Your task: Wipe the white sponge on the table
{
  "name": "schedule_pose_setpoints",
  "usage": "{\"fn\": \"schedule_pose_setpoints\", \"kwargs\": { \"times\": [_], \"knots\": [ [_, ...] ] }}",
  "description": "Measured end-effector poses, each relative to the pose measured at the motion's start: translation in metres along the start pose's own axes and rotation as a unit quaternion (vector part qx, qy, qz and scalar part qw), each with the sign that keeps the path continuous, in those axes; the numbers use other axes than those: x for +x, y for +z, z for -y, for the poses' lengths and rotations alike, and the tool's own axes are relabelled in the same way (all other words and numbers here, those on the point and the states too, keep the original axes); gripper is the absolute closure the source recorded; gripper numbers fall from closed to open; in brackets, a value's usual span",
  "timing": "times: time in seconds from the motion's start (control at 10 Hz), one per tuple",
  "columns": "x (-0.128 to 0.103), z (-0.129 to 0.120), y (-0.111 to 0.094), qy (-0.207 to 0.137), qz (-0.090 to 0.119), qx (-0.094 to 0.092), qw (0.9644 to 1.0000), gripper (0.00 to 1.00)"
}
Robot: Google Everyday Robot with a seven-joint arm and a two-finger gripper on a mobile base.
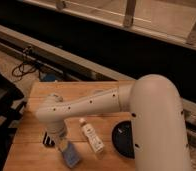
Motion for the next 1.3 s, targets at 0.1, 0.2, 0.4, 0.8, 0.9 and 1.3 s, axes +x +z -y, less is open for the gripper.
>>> {"fn": "schedule_pose_setpoints", "kwargs": {
  "times": [0.1, 0.2, 0.4, 0.8, 0.9, 1.3],
  "knots": [
    [0.004, -0.004, 0.001, 0.011, -0.005, -0.001, 0.9999, 0.90],
    [0.012, -0.003, 0.001, 0.020, -0.010, -0.003, 0.9998, 0.90],
    [0.038, 0.009, 0.000, 0.034, -0.021, -0.009, 0.9992, 0.90],
    [0.102, 0.062, -0.010, 0.048, -0.034, -0.013, 0.9982, 0.90],
    [0.109, 0.073, -0.013, 0.045, -0.034, -0.010, 0.9984, 0.90],
    [0.089, 0.087, -0.016, 0.004, -0.029, -0.010, 0.9995, 0.90]
  ]
}}
